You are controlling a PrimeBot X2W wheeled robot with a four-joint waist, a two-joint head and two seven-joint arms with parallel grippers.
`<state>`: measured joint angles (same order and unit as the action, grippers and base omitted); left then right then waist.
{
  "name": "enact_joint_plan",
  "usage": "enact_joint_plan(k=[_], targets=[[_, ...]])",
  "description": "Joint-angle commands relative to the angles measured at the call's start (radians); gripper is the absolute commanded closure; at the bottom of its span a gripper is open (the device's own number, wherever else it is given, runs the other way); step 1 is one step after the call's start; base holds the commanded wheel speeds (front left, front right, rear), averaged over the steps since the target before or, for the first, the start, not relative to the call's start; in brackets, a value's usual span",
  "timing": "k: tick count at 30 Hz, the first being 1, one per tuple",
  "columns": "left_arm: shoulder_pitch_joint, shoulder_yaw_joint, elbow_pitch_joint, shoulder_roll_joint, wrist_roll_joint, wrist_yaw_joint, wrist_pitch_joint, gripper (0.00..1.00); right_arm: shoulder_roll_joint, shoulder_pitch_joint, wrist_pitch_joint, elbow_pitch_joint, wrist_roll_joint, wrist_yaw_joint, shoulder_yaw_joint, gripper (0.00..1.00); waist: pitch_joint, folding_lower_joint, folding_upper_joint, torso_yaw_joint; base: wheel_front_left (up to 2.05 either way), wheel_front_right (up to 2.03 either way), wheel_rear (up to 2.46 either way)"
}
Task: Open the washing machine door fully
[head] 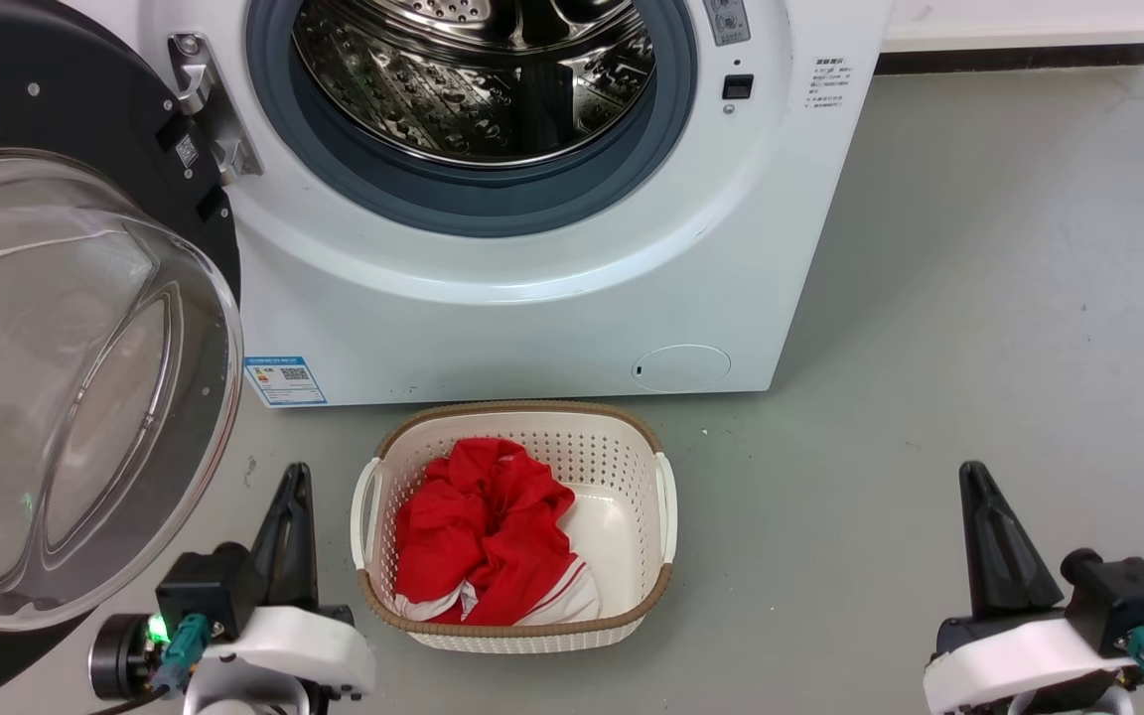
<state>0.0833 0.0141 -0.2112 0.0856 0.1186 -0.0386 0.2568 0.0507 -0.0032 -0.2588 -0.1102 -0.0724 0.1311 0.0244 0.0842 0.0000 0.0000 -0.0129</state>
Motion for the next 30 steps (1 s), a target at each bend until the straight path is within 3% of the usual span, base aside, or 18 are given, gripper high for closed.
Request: enact_joint_plan(k=[1,30], targets=[[-0.006,0.0,-0.012,-0.003,0.004,0.0,-0.002,1.0,0.0,0.006,0.002,-0.009,-0.005,0.0,-0.001,1.0,0.0,0.0,0.0,0.0,0.0,0.0,0.0],[0.006,0.035,-0.022,-0.015,0.521,-0.033,-0.131,1.0,0.024,-0.033,0.106,-0.054,-0.565,0.0,-0.001,1.0,-0.018,0.0,0.0,0.003,0.0,0.0,0.0]])
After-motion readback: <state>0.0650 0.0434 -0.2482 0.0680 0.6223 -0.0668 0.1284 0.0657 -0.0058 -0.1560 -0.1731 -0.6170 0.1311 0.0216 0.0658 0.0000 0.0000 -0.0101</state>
